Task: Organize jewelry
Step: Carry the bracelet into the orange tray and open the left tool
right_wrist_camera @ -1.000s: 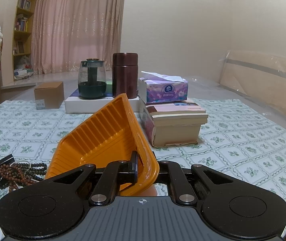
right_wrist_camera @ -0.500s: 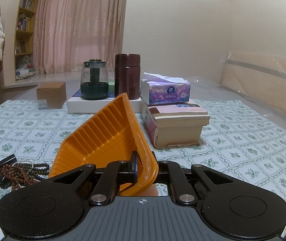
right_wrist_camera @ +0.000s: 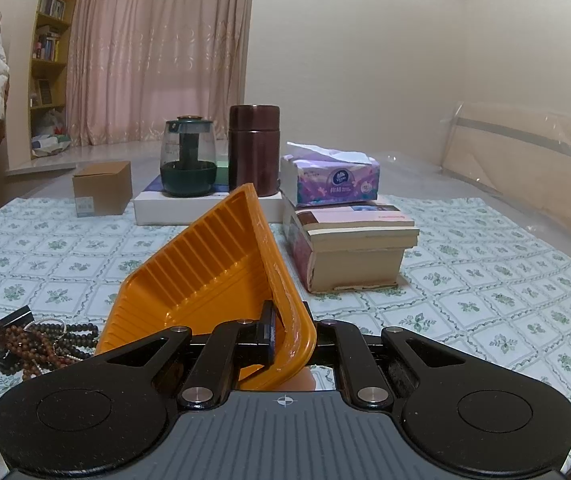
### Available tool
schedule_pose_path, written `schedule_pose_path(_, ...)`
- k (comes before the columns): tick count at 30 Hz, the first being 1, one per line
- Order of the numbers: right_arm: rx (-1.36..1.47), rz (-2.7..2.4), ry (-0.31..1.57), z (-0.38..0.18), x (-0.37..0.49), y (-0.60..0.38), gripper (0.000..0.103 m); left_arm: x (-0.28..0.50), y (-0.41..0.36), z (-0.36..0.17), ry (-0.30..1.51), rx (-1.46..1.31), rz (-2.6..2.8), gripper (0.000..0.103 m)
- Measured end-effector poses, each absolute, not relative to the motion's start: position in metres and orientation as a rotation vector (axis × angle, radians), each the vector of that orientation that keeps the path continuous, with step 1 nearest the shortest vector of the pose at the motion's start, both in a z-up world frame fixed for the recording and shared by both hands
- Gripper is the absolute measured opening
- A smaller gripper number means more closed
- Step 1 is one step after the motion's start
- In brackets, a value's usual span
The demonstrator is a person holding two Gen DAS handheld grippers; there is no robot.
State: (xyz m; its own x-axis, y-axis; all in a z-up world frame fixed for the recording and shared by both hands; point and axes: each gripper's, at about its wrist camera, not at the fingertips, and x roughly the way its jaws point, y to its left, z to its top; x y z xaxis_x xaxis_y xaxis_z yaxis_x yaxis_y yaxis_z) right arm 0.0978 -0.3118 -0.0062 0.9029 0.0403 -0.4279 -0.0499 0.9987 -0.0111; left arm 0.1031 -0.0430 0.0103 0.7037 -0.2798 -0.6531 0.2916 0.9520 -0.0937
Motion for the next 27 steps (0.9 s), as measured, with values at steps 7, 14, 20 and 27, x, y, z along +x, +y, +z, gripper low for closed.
schedule_pose_path(7,-0.021,0.046,0.442,-0.007,0.098,-0.312,0.01,0.117,-0.078,0.02,0.697,-0.012,-0.42,0.006)
schedule_pose_path(14,-0.01,0.046,0.449,-0.009,0.097,-0.314,0.01,0.13,-0.112,0.017,0.7,-0.053,-0.514,0.006)
schedule_pose_path(20,-0.004,0.045,0.452,-0.009,0.097,-0.315,0.01,0.136,-0.133,0.011,0.707,-0.098,-0.589,0.006)
schedule_pose_path(27,0.003,0.042,0.458,-0.009,0.097,-0.317,0.01,0.135,-0.145,-0.005,0.748,-0.1,-0.619,0.009)
